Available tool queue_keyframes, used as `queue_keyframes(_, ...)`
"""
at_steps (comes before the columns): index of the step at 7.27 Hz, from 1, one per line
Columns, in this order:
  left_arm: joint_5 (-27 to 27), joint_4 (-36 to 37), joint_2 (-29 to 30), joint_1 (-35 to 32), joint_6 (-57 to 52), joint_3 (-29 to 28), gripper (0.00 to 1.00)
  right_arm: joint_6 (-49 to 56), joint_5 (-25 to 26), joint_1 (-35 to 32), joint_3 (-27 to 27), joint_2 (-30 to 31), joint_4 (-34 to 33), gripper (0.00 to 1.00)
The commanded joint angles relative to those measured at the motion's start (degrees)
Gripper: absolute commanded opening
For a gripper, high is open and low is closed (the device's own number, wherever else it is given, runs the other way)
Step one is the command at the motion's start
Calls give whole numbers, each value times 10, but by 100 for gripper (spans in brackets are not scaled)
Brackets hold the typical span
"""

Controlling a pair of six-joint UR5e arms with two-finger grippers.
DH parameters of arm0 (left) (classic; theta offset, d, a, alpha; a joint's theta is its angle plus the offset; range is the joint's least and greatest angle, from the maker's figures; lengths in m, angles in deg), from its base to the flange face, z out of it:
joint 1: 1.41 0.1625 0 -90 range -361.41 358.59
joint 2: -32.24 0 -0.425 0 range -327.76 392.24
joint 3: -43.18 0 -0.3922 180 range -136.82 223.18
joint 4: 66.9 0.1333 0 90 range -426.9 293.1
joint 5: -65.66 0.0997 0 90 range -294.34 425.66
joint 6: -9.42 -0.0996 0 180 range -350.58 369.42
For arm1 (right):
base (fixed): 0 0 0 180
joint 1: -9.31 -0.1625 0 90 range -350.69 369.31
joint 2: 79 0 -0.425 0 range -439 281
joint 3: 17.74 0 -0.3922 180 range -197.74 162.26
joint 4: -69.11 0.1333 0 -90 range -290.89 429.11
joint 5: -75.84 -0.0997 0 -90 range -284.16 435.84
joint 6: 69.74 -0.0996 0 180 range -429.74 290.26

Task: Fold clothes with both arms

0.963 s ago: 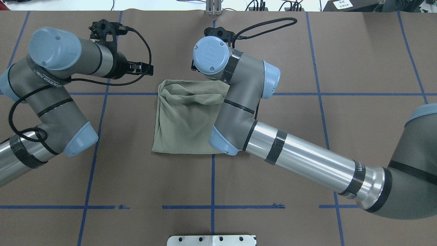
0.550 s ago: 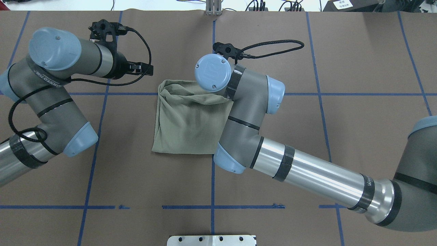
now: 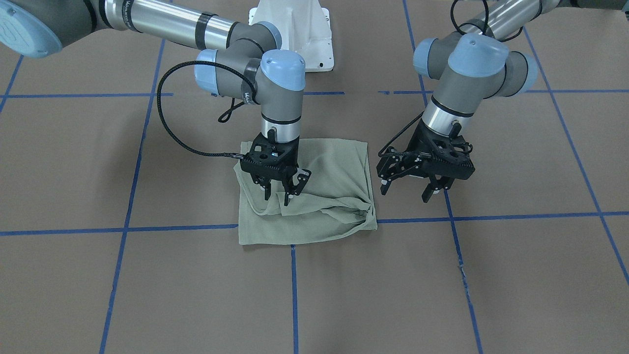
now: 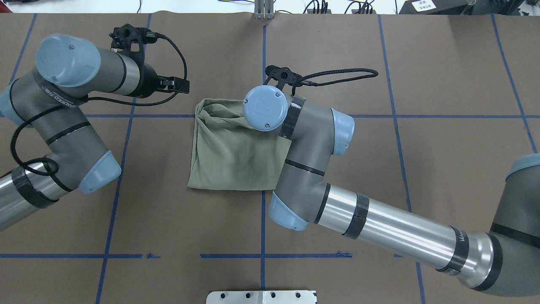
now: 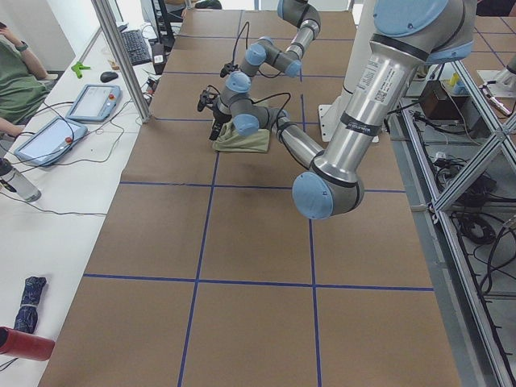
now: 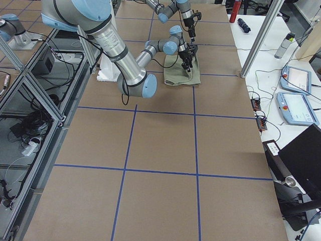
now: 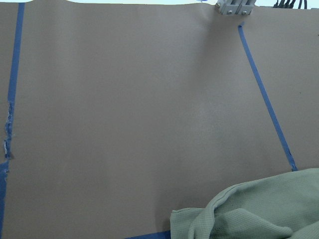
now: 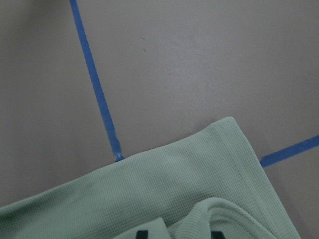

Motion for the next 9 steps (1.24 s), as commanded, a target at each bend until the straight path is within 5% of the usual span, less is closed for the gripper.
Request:
queue_keyframes(1, 0, 0, 0, 0, 0, 1, 100, 0, 1, 5, 0, 2, 0, 52)
queue_keyframes(2, 0, 0, 0, 1, 0, 1, 100, 0, 1, 5, 0, 1, 0, 44)
queue_keyframes(3, 0, 0, 0, 0, 0, 1, 100, 0, 0, 5, 0, 1, 0, 5)
queue_keyframes(9, 0, 0, 0, 1, 4, 2, 100, 5, 0, -28, 24, 0, 0, 0)
